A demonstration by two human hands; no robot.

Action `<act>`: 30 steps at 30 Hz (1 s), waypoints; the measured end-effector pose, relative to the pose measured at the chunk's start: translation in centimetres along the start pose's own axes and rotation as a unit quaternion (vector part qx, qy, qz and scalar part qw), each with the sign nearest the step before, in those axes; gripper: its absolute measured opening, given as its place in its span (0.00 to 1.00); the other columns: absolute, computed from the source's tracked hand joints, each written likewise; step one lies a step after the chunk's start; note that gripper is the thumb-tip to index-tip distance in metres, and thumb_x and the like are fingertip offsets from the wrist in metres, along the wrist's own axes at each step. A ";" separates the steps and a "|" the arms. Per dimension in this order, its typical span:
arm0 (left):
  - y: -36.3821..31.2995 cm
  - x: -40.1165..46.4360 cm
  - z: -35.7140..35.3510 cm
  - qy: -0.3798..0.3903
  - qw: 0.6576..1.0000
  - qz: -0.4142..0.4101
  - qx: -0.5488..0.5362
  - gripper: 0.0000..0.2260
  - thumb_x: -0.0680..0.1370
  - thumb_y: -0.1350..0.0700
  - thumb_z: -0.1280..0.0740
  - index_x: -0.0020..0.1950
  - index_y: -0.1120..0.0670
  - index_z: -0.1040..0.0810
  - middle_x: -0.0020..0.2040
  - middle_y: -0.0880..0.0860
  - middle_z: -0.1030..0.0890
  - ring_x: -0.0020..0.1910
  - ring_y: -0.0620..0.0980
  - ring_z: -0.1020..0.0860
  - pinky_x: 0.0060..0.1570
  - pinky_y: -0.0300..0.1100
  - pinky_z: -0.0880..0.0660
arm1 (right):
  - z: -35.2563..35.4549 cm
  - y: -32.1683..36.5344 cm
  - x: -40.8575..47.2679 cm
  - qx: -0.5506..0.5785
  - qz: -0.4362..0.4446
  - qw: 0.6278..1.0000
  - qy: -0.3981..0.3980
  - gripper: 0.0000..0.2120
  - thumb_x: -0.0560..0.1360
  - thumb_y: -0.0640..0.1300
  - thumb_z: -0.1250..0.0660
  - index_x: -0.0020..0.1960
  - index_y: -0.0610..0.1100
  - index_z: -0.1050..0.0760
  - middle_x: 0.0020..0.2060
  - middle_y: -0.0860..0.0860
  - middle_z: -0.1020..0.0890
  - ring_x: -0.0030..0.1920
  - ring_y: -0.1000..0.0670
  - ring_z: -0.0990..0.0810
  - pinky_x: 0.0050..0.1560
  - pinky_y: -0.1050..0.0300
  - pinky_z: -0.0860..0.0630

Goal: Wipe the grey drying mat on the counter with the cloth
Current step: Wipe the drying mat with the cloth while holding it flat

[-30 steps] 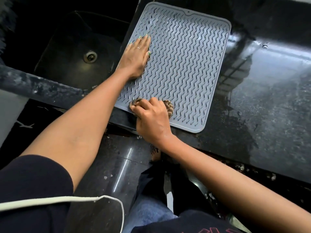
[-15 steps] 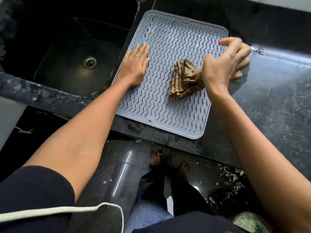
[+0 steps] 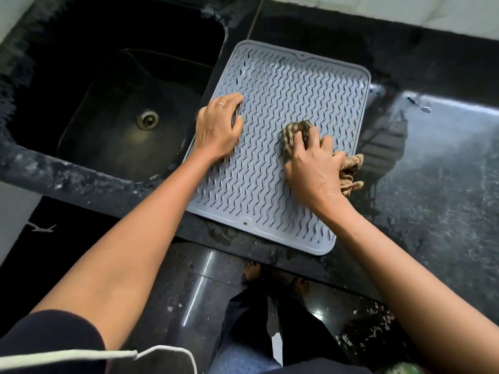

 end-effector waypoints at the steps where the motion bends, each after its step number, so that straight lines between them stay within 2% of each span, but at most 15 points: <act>1: -0.1 0.6 0.3 -0.027 1.000 0.000 -0.008 0.18 0.77 0.53 0.42 0.67 0.52 0.27 0.67 0.50 0.25 0.66 0.51 0.29 0.65 0.47 0.37 | 0.6 -0.3 0.5 -0.004 0.007 1.000 -0.002 0.21 0.75 0.39 0.40 0.67 0.37 0.34 0.65 0.38 0.32 0.59 0.37 0.31 0.49 0.41 0.30; 3: -0.4 2.6 0.5 -0.042 0.999 -0.008 -0.010 0.18 0.77 0.55 0.42 0.66 0.52 0.26 0.66 0.50 0.24 0.66 0.50 0.29 0.69 0.47 0.40 | 2.3 -0.9 2.1 0.055 0.026 0.998 0.006 0.13 0.74 0.34 0.41 0.57 0.35 0.27 0.56 0.39 0.28 0.53 0.38 0.28 0.46 0.45 0.28; 6: -0.9 6.5 -0.2 0.051 0.998 -0.031 0.012 0.22 0.80 0.54 0.45 0.75 0.54 0.37 0.76 0.51 0.37 0.76 0.50 0.42 0.76 0.48 0.55 | 5.1 -2.5 5.1 0.228 -0.016 0.968 0.105 0.09 0.74 0.37 0.39 0.47 0.36 0.21 0.39 0.43 0.21 0.37 0.44 0.22 0.38 0.56 0.24; 8: -0.7 8.1 -1.2 0.109 0.992 -0.038 0.043 0.25 0.82 0.51 0.49 0.78 0.54 0.47 0.79 0.52 0.45 0.78 0.50 0.50 0.76 0.48 0.58 | 6.8 -2.7 7.6 0.320 -0.040 0.940 0.111 0.10 0.75 0.39 0.39 0.45 0.37 0.20 0.37 0.42 0.18 0.37 0.44 0.18 0.40 0.49 0.19; 10: -0.5 8.6 -1.7 0.116 0.990 -0.042 0.061 0.25 0.82 0.50 0.50 0.79 0.53 0.51 0.79 0.52 0.48 0.78 0.49 0.51 0.76 0.48 0.59 | 7.7 -1.9 11.0 0.362 -0.038 0.931 0.032 0.10 0.74 0.40 0.41 0.45 0.39 0.21 0.41 0.41 0.17 0.42 0.44 0.17 0.46 0.44 0.19; 12: -0.3 8.5 -1.8 0.104 0.992 -0.047 0.056 0.26 0.82 0.50 0.51 0.79 0.54 0.52 0.79 0.52 0.49 0.78 0.48 0.51 0.76 0.47 0.59 | 7.4 0.1 14.3 0.343 -0.006 0.938 -0.049 0.12 0.74 0.42 0.42 0.51 0.42 0.22 0.52 0.41 0.20 0.50 0.43 0.20 0.54 0.43 0.22; 13: -0.2 8.5 -1.7 0.094 0.994 -0.043 0.046 0.26 0.82 0.50 0.50 0.79 0.55 0.52 0.79 0.53 0.49 0.78 0.49 0.51 0.76 0.47 0.59 | 6.7 1.5 15.7 0.302 0.024 0.951 -0.059 0.14 0.75 0.44 0.42 0.58 0.44 0.23 0.59 0.42 0.24 0.56 0.43 0.24 0.59 0.42 0.25; 15: -0.1 8.7 -1.5 0.079 0.996 -0.026 0.039 0.27 0.81 0.53 0.49 0.78 0.58 0.52 0.79 0.56 0.50 0.78 0.50 0.52 0.77 0.47 0.59 | 3.9 3.9 17.7 0.160 0.092 0.983 -0.012 0.20 0.78 0.49 0.45 0.69 0.50 0.32 0.70 0.45 0.34 0.66 0.40 0.35 0.65 0.40 0.34; 16: -0.1 8.6 -1.5 0.081 0.996 -0.018 0.044 0.27 0.81 0.54 0.49 0.78 0.60 0.53 0.79 0.57 0.51 0.79 0.51 0.53 0.77 0.48 0.59 | 2.5 4.7 18.2 0.107 0.110 0.988 -0.002 0.21 0.79 0.51 0.47 0.72 0.51 0.36 0.72 0.47 0.36 0.68 0.40 0.38 0.65 0.39 0.38; 18: 0.1 8.6 -1.8 0.083 0.995 -0.010 0.047 0.28 0.80 0.54 0.49 0.78 0.62 0.52 0.79 0.59 0.52 0.79 0.53 0.55 0.77 0.49 0.59 | 0.7 5.0 19.0 0.064 0.125 0.989 -0.043 0.21 0.79 0.51 0.49 0.71 0.52 0.36 0.72 0.49 0.36 0.67 0.41 0.38 0.60 0.39 0.39; 22: 0.1 8.6 -1.8 0.082 0.996 -0.005 0.047 0.27 0.81 0.53 0.50 0.78 0.62 0.52 0.79 0.60 0.51 0.79 0.53 0.54 0.77 0.48 0.59 | 0.7 4.9 20.6 0.060 0.124 0.984 -0.112 0.18 0.76 0.47 0.46 0.65 0.54 0.31 0.66 0.48 0.31 0.64 0.39 0.35 0.54 0.40 0.36; 30: 0.1 8.8 -2.3 0.083 0.994 -0.008 0.065 0.29 0.81 0.52 0.50 0.78 0.62 0.55 0.79 0.59 0.52 0.79 0.53 0.55 0.77 0.47 0.60 | 1.9 4.8 24.8 0.061 0.107 0.989 -0.083 0.21 0.78 0.45 0.45 0.69 0.58 0.33 0.67 0.44 0.34 0.67 0.38 0.38 0.60 0.38 0.38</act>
Point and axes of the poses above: each hand's wrist, its own x-axis towards the middle knuckle, its own z-axis out of the back of the hand, y = z × x, the point moved 3 cm from there along x, towards the middle knuckle
